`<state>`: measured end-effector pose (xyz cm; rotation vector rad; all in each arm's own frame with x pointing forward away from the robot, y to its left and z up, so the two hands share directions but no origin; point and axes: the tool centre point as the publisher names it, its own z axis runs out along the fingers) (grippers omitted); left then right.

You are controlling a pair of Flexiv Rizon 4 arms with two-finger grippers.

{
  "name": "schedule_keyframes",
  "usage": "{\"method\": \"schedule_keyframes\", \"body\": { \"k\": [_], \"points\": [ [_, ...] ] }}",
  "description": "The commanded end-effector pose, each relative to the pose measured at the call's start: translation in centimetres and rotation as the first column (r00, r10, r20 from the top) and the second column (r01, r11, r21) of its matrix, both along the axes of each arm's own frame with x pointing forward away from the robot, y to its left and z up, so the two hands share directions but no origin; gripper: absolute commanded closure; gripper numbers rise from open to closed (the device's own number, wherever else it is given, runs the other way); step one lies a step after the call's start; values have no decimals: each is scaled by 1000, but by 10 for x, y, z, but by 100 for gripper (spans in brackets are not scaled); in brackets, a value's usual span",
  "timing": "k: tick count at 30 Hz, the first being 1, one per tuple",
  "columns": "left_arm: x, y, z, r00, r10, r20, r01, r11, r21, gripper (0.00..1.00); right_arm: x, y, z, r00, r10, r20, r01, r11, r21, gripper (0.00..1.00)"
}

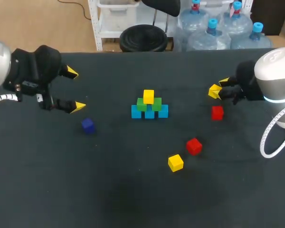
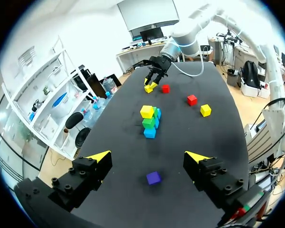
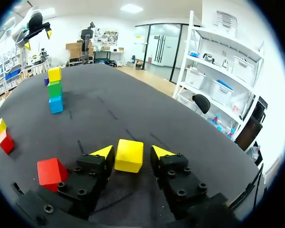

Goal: Place the blue cubes, place green cubes on the blue cubes, place the yellow cubes on the green cubes, then place the red cubes on the yellow cubes, and place purple cube on the red cubes.

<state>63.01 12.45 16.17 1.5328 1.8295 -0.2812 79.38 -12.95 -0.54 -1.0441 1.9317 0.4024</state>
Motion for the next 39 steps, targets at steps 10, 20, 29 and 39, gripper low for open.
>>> {"method": "schedule_keyframes", "body": {
  "k": [10, 20, 29, 39],
  "points": [
    [-1, 2, -1, 1000, -5, 5, 5, 1000, -8, 0, -2, 4, -9, 1000, 9, -3, -9, 1000, 14, 55],
    [-1, 2, -1, 1000, -5, 5, 5, 1000, -8, 0, -2, 2, -9, 1000, 13, 3, -13, 1000, 14, 84],
    [-1, 2, -1, 1000, -5, 5, 5, 1000, -8, 0, -5, 6, 0, 991, 137, -2, -137, 990, 29, 100],
    [-1, 2, -1, 1000, -5, 5, 5, 1000, -8, 0, -12, 18, 33, 923, 382, -52, -383, 924, -12, 100]
  ]
}}
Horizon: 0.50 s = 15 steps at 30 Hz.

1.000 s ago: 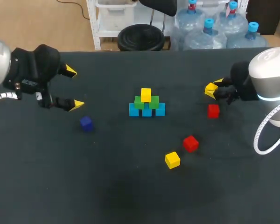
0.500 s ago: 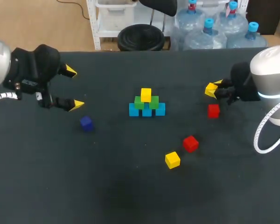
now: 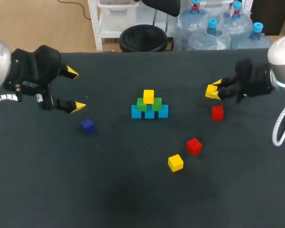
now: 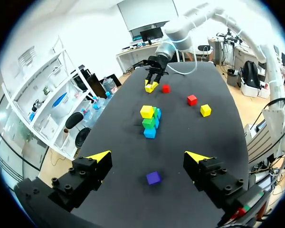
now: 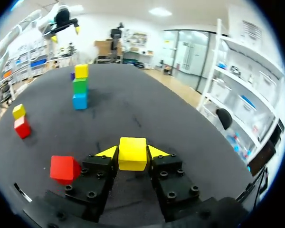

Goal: Place the blue cubes, place green cubes on the blue cubes, place the yellow cubes on the green cubes, then place the red cubes on the yellow cubes, and place purple cube on the red cubes.

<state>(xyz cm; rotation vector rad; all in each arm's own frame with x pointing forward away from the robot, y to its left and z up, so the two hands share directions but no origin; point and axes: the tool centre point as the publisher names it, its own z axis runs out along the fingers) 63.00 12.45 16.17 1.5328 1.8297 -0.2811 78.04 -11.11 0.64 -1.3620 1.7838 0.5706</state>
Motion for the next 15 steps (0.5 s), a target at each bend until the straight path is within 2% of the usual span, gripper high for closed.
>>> {"method": "schedule_keyframes", "body": {
  "k": [1, 8, 15],
  "points": [
    [-1, 2, -1, 1000, -5, 5, 5, 1000, -8, 0, 0, 1, 26, 995, 95, -29, -95, 995, -15, 100],
    [-1, 2, -1, 1000, -5, 5, 5, 1000, -8, 0, -9, 15, 61, 977, 211, -35, -212, 977, -36, 100],
    [-1, 2, -1, 1000, -5, 5, 5, 1000, -8, 0, -28, 39, 82, 959, 283, -24, -283, 958, -42, 100]
  ]
}}
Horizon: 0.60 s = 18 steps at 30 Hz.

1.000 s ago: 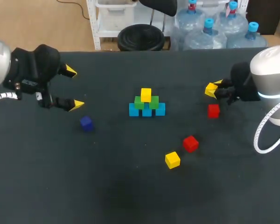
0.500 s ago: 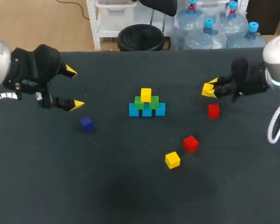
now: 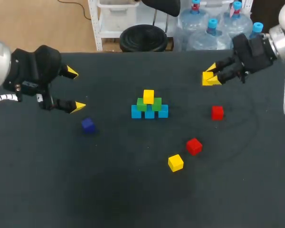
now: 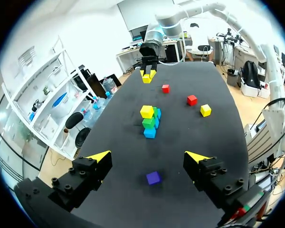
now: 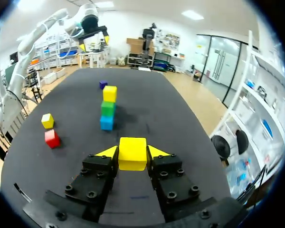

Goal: Place the blue cubes, place green cubes on the blue cubes, place the yellow cubes on the green cubes, then place the red cubes on the yellow cubes, and place purple cube on the red cubes.

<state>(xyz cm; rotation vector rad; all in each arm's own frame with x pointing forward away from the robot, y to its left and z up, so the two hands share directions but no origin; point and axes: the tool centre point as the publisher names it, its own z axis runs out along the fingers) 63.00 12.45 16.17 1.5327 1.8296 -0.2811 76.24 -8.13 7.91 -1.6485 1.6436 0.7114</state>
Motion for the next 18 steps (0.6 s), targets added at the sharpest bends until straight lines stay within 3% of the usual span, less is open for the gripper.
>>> {"method": "schedule_keyframes", "body": {
  "k": [1, 8, 18],
  "points": [
    [-1, 2, -1, 1000, -5, 5, 5, 1000, -8, 0, -13, 12, 11, 1000, 13, 13, -13, 1000, -8, 100],
    [-1, 2, -1, 1000, -5, 5, 5, 1000, -8, 0, -26, 41, 16, 998, 42, 53, -42, 999, 4, 100],
    [-1, 2, -1, 1000, -5, 5, 5, 1000, -8, 0, -35, 74, 11, 997, 50, 55, -52, 998, 36, 100]
  ]
}}
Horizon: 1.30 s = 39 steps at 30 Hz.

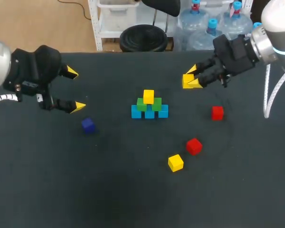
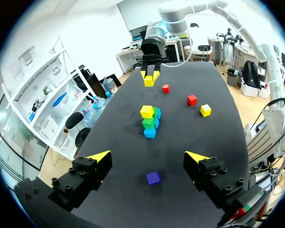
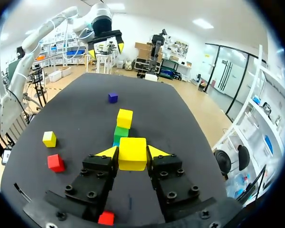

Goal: Place the blue cubes, place green cubes on the blue cubes, place the yellow cubes on the green cubes, then place the red cubes on the yellow cubes, and place purple cube on the red cubes.

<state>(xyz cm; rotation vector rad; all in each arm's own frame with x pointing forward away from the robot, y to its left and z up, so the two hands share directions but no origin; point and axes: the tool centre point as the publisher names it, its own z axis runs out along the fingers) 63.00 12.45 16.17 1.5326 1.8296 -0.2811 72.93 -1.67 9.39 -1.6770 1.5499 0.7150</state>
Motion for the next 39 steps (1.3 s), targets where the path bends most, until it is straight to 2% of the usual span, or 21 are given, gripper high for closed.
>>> {"method": "schedule_keyframes", "body": {
  "k": [1, 18, 39],
  "points": [
    [-1, 2, -1, 1000, -5, 5, 5, 1000, -8, 0, -2, 13, -4, 1000, 1, 3, -1, 1000, 6, 100],
    [-1, 2, -1, 1000, -5, 5, 5, 1000, -8, 0, -10, 53, -12, 999, 46, -29, -45, 999, 27, 100],
    [-1, 2, -1, 1000, -5, 5, 5, 1000, -8, 0, -23, 70, -25, 997, 37, -64, -38, 999, -8, 100]
  ]
}}
